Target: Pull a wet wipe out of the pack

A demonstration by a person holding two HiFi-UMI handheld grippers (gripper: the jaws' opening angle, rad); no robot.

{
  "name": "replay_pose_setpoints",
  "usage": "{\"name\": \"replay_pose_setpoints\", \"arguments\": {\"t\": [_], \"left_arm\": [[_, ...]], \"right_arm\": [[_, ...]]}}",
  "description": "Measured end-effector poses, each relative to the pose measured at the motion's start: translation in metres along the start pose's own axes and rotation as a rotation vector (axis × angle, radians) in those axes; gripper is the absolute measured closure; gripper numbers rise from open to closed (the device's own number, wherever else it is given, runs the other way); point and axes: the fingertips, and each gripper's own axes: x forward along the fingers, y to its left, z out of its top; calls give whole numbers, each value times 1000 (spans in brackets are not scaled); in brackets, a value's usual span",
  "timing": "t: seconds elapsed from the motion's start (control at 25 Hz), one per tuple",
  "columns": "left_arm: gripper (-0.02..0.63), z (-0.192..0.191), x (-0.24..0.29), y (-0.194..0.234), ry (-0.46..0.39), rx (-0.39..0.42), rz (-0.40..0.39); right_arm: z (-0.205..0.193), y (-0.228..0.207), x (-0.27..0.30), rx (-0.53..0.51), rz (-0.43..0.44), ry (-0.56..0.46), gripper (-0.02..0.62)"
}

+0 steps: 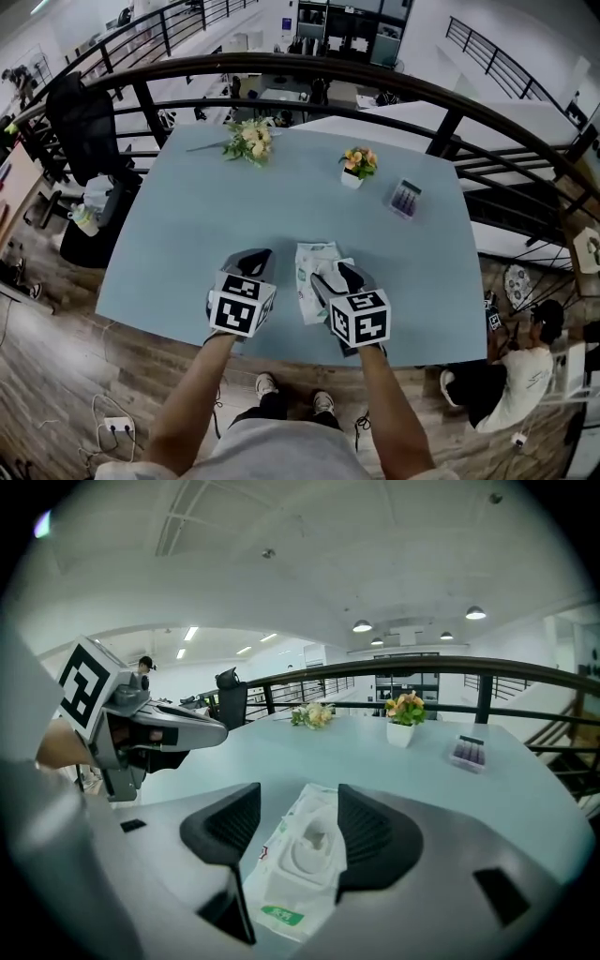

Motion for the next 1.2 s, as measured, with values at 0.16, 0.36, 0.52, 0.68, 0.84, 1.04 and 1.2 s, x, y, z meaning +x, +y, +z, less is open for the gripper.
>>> {"name": "replay_pose_setpoints", "arguments": {"t": [0.16,0.36,0.52,0.68,0.84,1.04,1.2], "left_arm": [[609,-6,4,5,8,9,-14],[609,-14,8,7,24,24,-43],[609,-19,11,9,31,29,-57],[609,-20,14,10,35,39,-75],[609,-24,17,12,44,46,-90],[609,-25,21,15,49,56,-104],[609,-27,23,17,54,59,-112]], "right_arm": [[-10,3,11,25,-6,17,336],[-21,6,20,58,-21,39,336],[-28,6,27,72,-26,53,337],[-32,8,34,94,-26,61,342],[-35,9,39,105,-33,68,379],[-38,8,43,118,-42,75,401],[-39,7,46,123,-49,82,431]]}}
